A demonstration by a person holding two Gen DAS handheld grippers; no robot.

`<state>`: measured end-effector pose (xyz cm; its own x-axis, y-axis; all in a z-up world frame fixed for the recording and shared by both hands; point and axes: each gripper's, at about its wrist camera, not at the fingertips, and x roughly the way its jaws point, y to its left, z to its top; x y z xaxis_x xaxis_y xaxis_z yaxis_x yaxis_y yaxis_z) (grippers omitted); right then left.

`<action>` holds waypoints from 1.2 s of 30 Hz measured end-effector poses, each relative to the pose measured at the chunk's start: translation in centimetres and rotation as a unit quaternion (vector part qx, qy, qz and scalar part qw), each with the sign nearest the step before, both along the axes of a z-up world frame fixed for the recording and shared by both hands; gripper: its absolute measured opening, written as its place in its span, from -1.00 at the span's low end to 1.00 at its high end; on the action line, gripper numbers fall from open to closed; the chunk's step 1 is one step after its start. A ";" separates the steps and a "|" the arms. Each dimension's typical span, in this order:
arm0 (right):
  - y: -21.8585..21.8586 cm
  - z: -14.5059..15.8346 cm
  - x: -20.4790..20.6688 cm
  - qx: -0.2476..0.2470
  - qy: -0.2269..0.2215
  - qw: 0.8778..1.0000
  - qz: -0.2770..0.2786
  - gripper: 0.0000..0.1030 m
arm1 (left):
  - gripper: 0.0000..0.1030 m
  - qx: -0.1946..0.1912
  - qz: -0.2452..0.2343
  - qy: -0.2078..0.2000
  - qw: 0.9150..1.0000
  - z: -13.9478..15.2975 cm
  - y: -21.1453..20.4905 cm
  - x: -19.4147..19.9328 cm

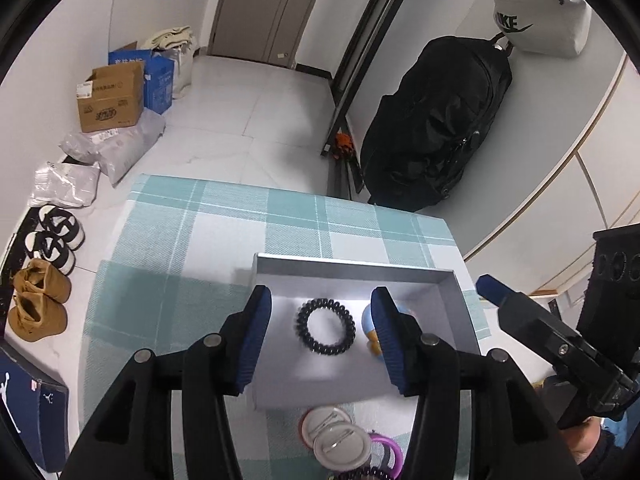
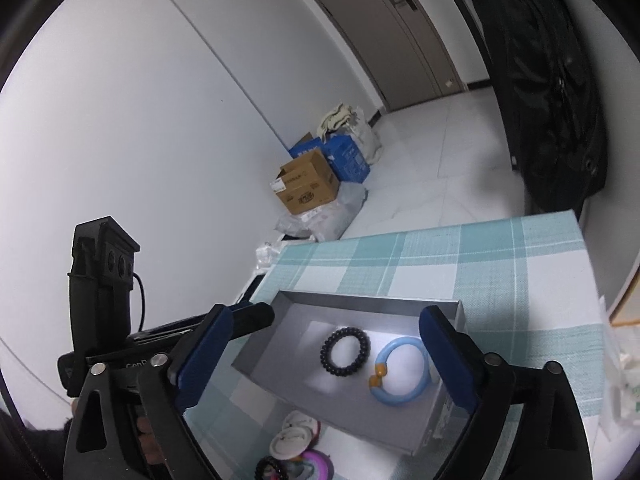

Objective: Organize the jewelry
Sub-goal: 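Carry both items into the silver box and open both grippers, then withdraw both grippers from the box back toward the pile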

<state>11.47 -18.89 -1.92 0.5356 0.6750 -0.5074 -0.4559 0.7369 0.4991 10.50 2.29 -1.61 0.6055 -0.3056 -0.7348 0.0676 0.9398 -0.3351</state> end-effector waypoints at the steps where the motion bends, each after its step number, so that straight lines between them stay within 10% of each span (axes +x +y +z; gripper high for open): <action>1: 0.0 0.1 -0.3 -0.002 -0.005 1.000 -0.001 0.91 | -0.10 0.004 0.002 -0.001 1.000 0.0 0.0 -0.3; 18: -1.0 1.1 -5.8 -0.065 -0.056 0.996 -0.031 1.00 | 0.22 0.037 0.018 -0.028 0.999 0.9 -0.8 -6.3; 36: -2.6 0.2 -9.6 -0.092 -0.035 0.994 -0.050 1.00 | 0.38 0.094 -0.082 0.054 0.991 -3.7 -3.3 -9.8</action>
<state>1.92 -21.44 -1.74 0.6340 0.5161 -0.5759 -0.4045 0.8560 0.3219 0.75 -1.03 -5.32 0.4732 -0.2452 -0.8461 0.1987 0.9654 -0.1687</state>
